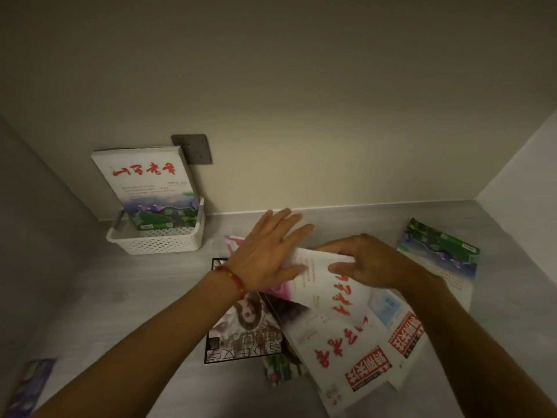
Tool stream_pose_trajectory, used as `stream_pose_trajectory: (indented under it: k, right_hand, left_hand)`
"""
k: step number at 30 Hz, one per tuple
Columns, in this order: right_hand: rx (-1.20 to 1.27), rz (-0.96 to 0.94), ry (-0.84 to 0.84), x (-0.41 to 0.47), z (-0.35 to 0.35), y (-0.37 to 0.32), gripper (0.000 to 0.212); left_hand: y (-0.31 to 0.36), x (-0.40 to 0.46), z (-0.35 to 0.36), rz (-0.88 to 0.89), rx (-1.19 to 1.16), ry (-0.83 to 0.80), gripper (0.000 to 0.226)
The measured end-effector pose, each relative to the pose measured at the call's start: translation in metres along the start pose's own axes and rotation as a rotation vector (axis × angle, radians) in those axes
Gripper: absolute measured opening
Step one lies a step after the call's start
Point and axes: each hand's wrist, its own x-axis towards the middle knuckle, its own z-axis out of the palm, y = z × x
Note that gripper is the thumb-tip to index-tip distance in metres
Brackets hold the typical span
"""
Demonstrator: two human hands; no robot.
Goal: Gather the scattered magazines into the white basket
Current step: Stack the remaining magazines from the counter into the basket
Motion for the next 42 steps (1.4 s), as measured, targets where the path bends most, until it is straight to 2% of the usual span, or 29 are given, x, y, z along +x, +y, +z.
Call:
stream_pose_trajectory:
  k: [1,3,5,8,10,11,12,14,15,16,18,21,24,27,30,34,39,42]
  right_hand:
    - [-0.070,-0.026,-0.005,0.011,-0.006,-0.010,0.024]
    - [-0.138,-0.063,0.021,0.032,-0.014,-0.026,0.021]
    - [-0.101,-0.069,0.137,0.052,-0.014,-0.036,0.024]
    - [0.098,-0.013,0.478,0.073,-0.004,-0.030,0.033]
    - [0.260,0.102,0.722,0.087,0.015,-0.022,0.032]
    - [0.366,0.209,0.768,0.095,0.027,-0.021,0.030]
    - [0.531,0.328,0.729,0.103,0.040,-0.022,0.029]
    - [0.947,0.503,0.431,0.117,0.070,-0.034,0.039]
    - [1.048,0.524,0.296,0.122,0.084,-0.044,0.043]
    - [1.054,0.488,0.229,0.128,0.096,-0.054,0.040]
    - [0.849,0.321,0.256,0.146,0.112,-0.072,0.025]
    - [0.418,0.110,0.337,0.178,0.113,-0.106,0.021]
    - [0.128,-0.021,0.470,0.215,0.100,-0.149,0.019]
    - [0.101,-0.039,0.585,0.253,0.088,-0.185,0.019]
    - [0.075,0.007,0.633,0.287,0.082,-0.208,0.022]
    - [0.033,0.049,0.625,0.321,0.090,-0.212,0.026]
    - [0.026,0.103,0.540,0.348,0.110,-0.196,0.028]
    - [0.031,0.142,0.492,0.358,0.124,-0.185,0.027]
  left_hand:
    - [-0.007,-0.004,-0.001,-0.016,-0.069,-0.097,0.066]
    - [-0.020,-0.016,-0.004,-0.100,-0.353,-0.207,0.048]
    - [-0.032,-0.033,-0.005,-0.212,-0.613,-0.126,0.032]
    - [-0.050,-0.059,-0.008,-0.406,-0.821,0.070,0.025]
    - [-0.067,-0.078,-0.013,-0.550,-1.040,0.175,0.026]
    - [-0.076,-0.087,-0.016,-0.612,-1.134,0.208,0.026]
    - [-0.086,-0.096,-0.019,-0.660,-1.204,0.233,0.026]
    - [-0.104,-0.114,-0.025,-0.725,-1.319,0.255,0.026]
    - [-0.113,-0.122,-0.027,-0.754,-1.363,0.259,0.026]
    - [-0.122,-0.129,-0.029,-0.784,-1.387,0.266,0.026]
    - [-0.143,-0.142,-0.032,-0.850,-1.378,0.302,0.027]
    - [-0.182,-0.160,-0.040,-0.911,-1.306,0.377,0.028]
    - [-0.228,-0.166,-0.057,-0.882,-1.059,0.483,0.025]
    - [-0.273,-0.163,-0.081,-0.897,-0.744,0.611,0.020]
    - [-0.314,-0.162,-0.094,-0.938,-0.556,0.604,0.021]
    - [-0.349,-0.157,-0.084,-0.991,-0.568,0.555,0.025]
    - [-0.374,-0.151,-0.047,-1.103,-0.813,0.573,0.023]
    - [-0.386,-0.152,-0.022,-1.155,-0.846,0.551,0.024]
